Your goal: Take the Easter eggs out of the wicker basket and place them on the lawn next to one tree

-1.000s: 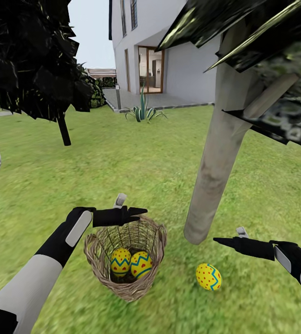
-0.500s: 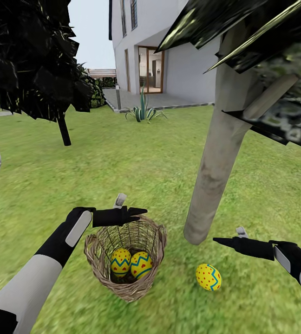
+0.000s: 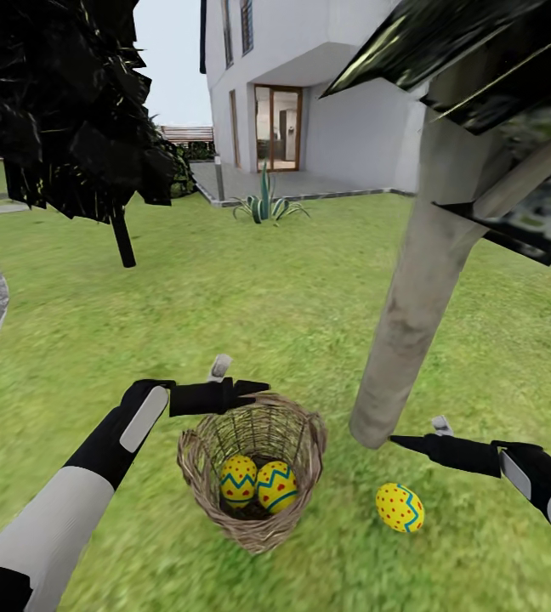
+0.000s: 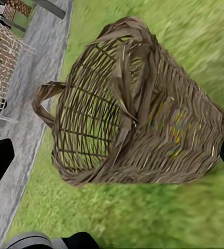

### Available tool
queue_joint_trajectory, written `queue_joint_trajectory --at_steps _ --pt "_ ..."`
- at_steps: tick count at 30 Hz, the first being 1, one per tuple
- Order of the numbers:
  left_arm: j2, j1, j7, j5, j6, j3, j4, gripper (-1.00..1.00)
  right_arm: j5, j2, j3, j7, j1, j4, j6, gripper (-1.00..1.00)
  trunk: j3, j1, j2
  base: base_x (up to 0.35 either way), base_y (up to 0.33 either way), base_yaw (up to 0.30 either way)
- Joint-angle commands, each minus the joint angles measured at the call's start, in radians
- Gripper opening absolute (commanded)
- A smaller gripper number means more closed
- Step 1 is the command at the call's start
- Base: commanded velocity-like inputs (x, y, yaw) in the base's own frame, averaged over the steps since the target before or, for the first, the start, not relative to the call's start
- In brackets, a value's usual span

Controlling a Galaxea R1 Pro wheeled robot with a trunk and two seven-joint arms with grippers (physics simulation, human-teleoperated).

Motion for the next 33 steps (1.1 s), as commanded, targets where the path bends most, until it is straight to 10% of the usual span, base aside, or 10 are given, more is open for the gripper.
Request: queue_joint_trajectory --at_steps 1,33 --pt "0.001 -0.001 -0.003 0.001 0.003 -0.002 0.000 1.00 -0.010 -0.001 0.008 0.002 -0.001 0.000 0.010 1.00 -0.001 0.000 0.000 0.000 0.299 0.000" --pt "0.001 -0.001 -0.003 0.000 0.002 -0.002 0.000 1.00 -0.007 0.000 0.008 -0.007 -0.001 -0.003 0.007 1.00 -0.001 0.000 0.000 0.000 0.300 0.000"
